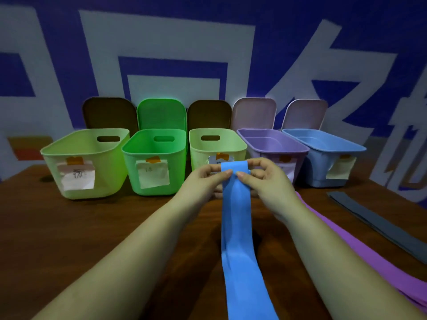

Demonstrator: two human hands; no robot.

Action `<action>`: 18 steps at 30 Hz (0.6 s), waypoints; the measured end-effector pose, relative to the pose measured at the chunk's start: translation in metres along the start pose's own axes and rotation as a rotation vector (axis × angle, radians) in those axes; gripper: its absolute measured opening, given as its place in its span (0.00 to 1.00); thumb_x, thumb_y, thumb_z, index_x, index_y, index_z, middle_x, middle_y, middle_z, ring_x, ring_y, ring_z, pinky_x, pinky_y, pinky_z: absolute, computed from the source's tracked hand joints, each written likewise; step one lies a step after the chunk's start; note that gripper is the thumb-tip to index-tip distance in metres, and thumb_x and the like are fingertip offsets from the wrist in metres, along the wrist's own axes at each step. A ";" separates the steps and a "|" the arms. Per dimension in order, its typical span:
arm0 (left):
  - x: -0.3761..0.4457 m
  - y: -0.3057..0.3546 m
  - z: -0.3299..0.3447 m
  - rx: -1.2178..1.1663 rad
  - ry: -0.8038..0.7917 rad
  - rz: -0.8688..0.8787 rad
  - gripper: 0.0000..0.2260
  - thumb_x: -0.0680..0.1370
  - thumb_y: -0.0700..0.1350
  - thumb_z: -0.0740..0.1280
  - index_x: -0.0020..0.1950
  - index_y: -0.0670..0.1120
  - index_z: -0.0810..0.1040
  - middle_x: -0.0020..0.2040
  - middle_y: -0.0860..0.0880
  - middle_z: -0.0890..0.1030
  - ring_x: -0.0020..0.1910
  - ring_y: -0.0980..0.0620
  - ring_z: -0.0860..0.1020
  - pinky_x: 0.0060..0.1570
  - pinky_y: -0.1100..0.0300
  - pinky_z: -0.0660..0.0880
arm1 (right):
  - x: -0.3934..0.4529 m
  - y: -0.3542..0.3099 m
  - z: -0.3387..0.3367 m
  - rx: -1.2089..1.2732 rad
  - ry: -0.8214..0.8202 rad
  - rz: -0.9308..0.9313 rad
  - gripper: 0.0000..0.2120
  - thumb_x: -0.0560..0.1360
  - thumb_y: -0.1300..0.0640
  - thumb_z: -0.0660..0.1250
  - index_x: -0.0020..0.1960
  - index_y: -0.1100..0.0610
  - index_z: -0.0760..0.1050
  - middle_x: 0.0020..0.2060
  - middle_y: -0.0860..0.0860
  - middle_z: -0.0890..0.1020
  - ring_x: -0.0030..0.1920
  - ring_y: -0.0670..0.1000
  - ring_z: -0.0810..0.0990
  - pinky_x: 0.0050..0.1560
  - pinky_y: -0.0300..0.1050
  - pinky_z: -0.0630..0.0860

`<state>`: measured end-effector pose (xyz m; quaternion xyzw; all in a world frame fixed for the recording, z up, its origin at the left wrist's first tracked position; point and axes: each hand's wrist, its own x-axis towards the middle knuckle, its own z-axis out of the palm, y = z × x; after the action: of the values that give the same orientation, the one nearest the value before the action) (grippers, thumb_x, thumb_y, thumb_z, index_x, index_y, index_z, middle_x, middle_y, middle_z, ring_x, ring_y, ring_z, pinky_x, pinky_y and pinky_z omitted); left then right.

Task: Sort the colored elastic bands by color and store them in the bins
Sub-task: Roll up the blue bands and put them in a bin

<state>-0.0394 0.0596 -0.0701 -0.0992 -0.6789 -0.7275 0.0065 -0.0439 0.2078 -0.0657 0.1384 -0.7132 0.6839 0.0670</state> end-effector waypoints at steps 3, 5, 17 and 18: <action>-0.035 0.036 0.009 -0.051 -0.037 0.032 0.06 0.77 0.41 0.65 0.41 0.45 0.77 0.34 0.49 0.79 0.29 0.56 0.74 0.29 0.67 0.71 | -0.029 -0.043 -0.001 -0.008 -0.004 -0.071 0.11 0.74 0.65 0.68 0.54 0.57 0.72 0.40 0.51 0.84 0.38 0.46 0.84 0.35 0.38 0.79; -0.060 0.061 0.015 -0.073 -0.050 0.082 0.08 0.77 0.40 0.65 0.38 0.45 0.77 0.30 0.52 0.79 0.26 0.58 0.75 0.27 0.69 0.71 | -0.052 -0.073 0.002 -0.021 -0.012 -0.111 0.12 0.74 0.64 0.68 0.55 0.56 0.72 0.43 0.53 0.84 0.41 0.48 0.84 0.35 0.38 0.79; -0.198 0.188 0.036 -0.006 -0.042 0.393 0.06 0.77 0.43 0.65 0.42 0.46 0.79 0.36 0.50 0.81 0.37 0.54 0.78 0.35 0.64 0.77 | -0.176 -0.219 0.018 0.036 -0.060 -0.400 0.13 0.74 0.61 0.68 0.56 0.52 0.72 0.41 0.51 0.85 0.41 0.47 0.85 0.35 0.37 0.80; -0.207 0.189 0.037 0.007 -0.029 0.402 0.05 0.77 0.43 0.65 0.42 0.46 0.79 0.36 0.50 0.81 0.37 0.54 0.79 0.34 0.65 0.77 | -0.184 -0.221 0.019 0.029 -0.068 -0.403 0.13 0.73 0.61 0.68 0.56 0.51 0.72 0.41 0.50 0.85 0.41 0.46 0.85 0.36 0.37 0.80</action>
<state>0.1960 0.0551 0.0871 -0.2432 -0.6481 -0.7076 0.1422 0.1967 0.2021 0.0920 0.3022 -0.6632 0.6617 0.1764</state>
